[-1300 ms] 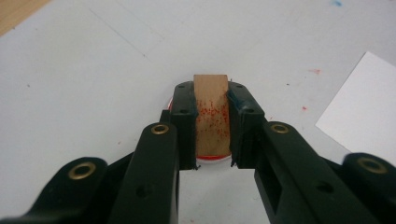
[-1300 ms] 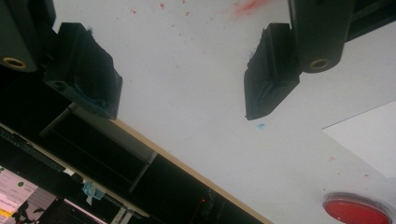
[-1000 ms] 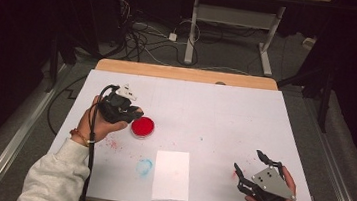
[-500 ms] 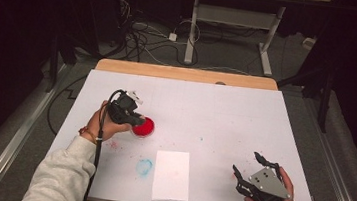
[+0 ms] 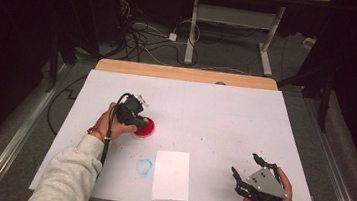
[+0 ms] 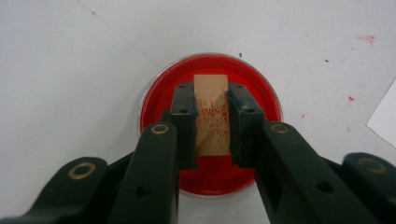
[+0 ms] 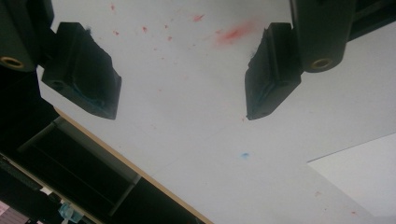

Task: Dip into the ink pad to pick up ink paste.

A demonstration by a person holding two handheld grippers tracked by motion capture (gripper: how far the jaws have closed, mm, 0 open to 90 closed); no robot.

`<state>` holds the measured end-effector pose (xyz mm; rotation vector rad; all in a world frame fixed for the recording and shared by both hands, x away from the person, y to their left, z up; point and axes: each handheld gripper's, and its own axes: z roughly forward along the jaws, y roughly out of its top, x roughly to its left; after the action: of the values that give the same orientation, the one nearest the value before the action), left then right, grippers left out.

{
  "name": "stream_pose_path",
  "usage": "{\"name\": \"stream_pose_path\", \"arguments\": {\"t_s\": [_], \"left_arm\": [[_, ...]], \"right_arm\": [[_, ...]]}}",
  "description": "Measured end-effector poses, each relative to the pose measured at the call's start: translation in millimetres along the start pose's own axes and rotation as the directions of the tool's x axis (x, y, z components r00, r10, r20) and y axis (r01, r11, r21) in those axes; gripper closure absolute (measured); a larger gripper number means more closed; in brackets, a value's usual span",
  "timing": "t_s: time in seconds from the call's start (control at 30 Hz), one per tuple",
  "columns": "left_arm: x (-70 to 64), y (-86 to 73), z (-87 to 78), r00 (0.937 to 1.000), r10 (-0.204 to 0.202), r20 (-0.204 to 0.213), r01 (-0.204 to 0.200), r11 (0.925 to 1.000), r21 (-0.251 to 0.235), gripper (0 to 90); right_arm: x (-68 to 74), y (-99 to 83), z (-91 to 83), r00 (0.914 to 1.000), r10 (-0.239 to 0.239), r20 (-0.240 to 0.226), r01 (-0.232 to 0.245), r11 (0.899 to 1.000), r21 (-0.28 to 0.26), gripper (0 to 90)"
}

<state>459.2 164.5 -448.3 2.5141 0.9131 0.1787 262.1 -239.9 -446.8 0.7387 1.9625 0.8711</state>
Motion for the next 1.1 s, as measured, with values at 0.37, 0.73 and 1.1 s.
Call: {"name": "stream_pose_path", "arguments": {"t_s": [0.37,0.73,1.1], "left_arm": [[2.3,-0.7,2.4,0.9998,-0.010,0.016,0.010,1.0000,0.002,73.8],[1.7,-3.3,3.2,0.9998,-0.018,0.012,0.018,0.9997,-0.014,73.9],[1.0,-4.7,3.1,0.9998,-0.016,0.008,0.017,0.9996,-0.021,73.8]], "right_arm": [[1.2,0.2,-0.8,1.0000,-0.007,-0.006,0.007,1.000,0.004,27.7],[1.2,0.6,-1.6,0.9999,-0.008,-0.009,0.008,1.000,0.009,28.1],[1.1,0.8,0.1,0.9998,-0.010,-0.014,0.010,1.000,0.027,28.4]]}}
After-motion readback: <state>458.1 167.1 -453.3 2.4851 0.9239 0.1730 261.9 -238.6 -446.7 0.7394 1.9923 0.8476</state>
